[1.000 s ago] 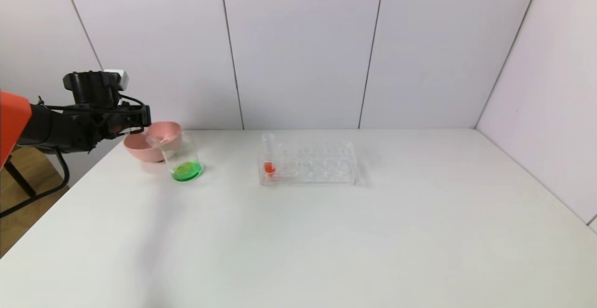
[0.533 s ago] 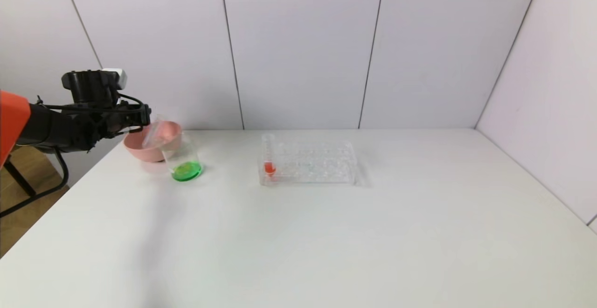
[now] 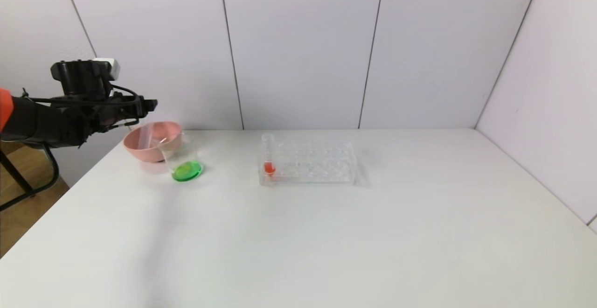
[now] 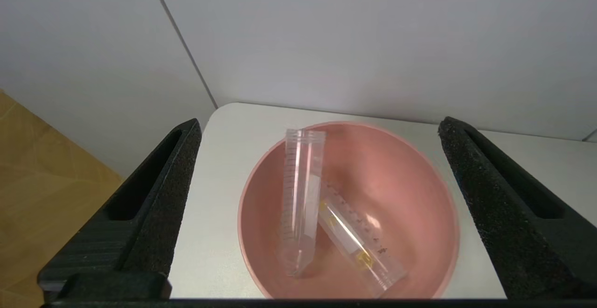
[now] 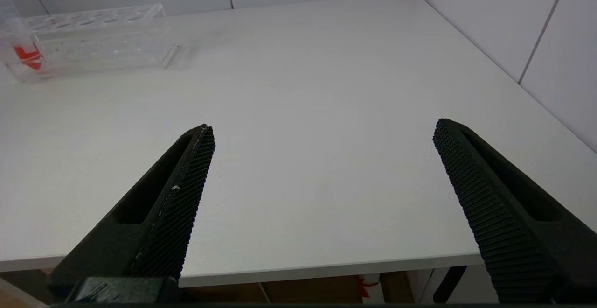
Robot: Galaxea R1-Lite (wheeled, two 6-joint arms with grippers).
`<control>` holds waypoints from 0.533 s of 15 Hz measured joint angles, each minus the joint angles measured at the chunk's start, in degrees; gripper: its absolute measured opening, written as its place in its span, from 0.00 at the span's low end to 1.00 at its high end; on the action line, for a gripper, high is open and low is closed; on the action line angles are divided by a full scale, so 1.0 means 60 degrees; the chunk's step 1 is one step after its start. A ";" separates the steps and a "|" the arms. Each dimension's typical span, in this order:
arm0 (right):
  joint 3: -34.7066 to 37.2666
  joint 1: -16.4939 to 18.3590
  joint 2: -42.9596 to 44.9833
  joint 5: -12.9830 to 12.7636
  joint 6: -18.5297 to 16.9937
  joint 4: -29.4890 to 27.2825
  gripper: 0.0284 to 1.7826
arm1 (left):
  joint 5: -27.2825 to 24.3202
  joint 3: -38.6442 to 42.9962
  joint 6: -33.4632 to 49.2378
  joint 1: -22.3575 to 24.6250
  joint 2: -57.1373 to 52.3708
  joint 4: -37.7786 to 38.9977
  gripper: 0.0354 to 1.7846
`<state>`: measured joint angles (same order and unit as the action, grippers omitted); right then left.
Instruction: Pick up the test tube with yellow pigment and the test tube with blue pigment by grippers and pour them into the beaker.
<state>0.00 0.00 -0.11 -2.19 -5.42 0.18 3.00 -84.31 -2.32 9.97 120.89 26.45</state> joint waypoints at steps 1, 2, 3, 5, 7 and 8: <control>0.0000 0.0000 0.0002 0.0000 0.0000 0.0000 0.96 | 0.0004 0.0110 0.0028 0.0018 -0.0221 0.0004 0.99; 0.0000 0.0000 0.0002 0.0000 0.0000 0.0000 0.96 | 0.0004 0.0266 0.0039 0.0047 -0.0514 0.0010 0.99; 0.0000 0.0000 0.0002 0.0000 0.0000 -0.0004 0.96 | 0.0008 0.0473 0.0087 0.0083 -0.0837 0.0006 0.99; 0.0000 0.0000 0.0002 0.0004 0.0000 0.0000 0.96 | 0.0008 0.1061 0.0232 0.0116 -0.1636 0.0010 0.99; 0.0000 0.0000 0.0002 0.0000 0.0000 0.0000 0.96 | 0.0004 0.1745 0.0301 0.0142 -0.2647 -0.0004 0.99; 0.0000 0.0000 0.0002 0.0000 0.0000 0.0000 0.96 | -0.0014 0.2072 0.0301 0.0142 -0.3206 -0.0045 0.99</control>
<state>0.00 0.00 -0.10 -2.19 -5.42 0.18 2.91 -71.88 -0.51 10.83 101.66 26.19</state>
